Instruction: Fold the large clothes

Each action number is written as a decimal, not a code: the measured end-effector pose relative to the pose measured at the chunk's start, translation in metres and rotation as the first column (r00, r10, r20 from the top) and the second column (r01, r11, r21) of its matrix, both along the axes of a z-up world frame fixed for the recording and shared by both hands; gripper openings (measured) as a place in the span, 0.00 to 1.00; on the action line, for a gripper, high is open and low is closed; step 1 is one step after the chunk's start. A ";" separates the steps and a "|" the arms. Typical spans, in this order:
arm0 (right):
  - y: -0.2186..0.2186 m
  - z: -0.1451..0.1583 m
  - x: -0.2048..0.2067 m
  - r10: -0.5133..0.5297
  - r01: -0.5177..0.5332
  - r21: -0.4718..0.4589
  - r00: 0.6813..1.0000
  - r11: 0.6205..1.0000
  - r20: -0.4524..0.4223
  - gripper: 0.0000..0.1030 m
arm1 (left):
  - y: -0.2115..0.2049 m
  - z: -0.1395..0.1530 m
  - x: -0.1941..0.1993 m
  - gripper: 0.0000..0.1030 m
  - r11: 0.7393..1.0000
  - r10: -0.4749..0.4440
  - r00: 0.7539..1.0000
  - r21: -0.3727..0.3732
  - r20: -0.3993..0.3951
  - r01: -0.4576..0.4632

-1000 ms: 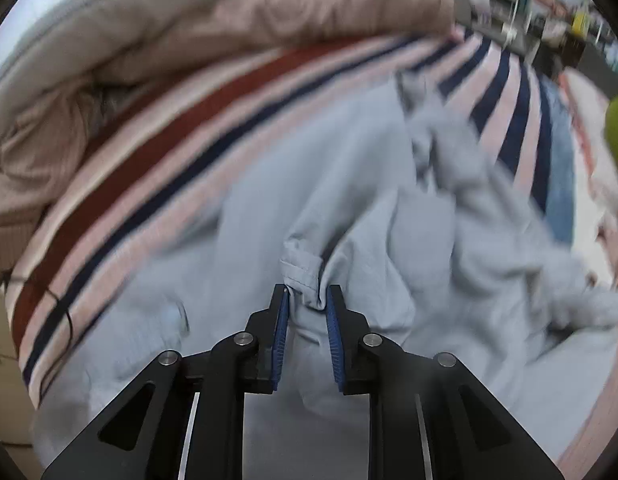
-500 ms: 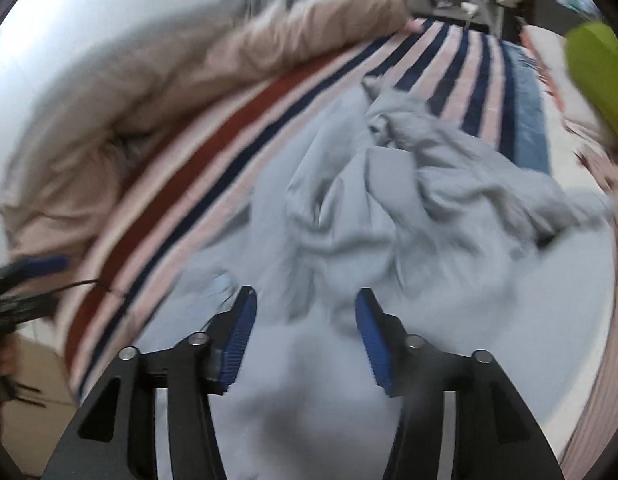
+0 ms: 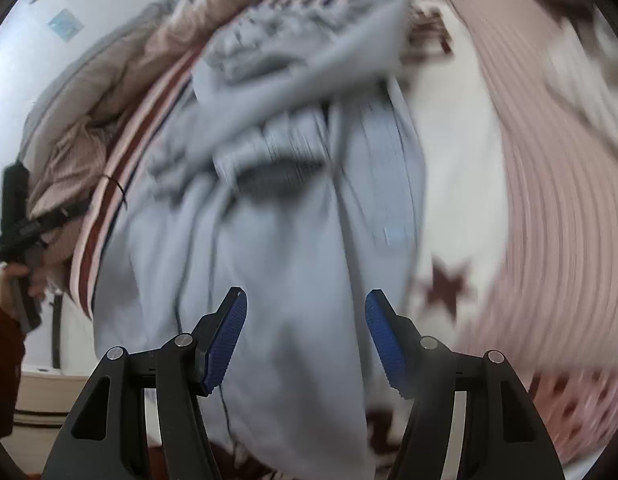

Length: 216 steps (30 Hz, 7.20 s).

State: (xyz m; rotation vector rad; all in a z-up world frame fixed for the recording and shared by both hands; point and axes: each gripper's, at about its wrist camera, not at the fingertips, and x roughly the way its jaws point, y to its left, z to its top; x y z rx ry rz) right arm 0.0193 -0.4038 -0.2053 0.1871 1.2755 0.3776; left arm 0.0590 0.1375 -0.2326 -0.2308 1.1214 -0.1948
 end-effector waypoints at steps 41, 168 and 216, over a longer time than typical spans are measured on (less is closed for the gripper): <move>-0.028 -0.019 -0.071 -0.108 0.106 -0.126 0.994 0.986 -0.007 0.66 | -0.013 -0.062 -0.092 0.80 0.999 0.052 0.988 0.008 -0.143 -0.051; -0.092 0.017 0.327 -0.108 0.143 0.184 0.976 0.972 -0.191 0.70 | -0.058 -0.021 0.334 0.85 0.991 -0.092 0.983 -0.108 -0.156 0.075; -0.059 -0.060 0.349 -0.038 0.110 0.256 0.961 0.960 -0.272 0.42 | -0.087 -0.082 0.347 0.99 0.985 -0.069 0.941 -0.174 -0.330 0.012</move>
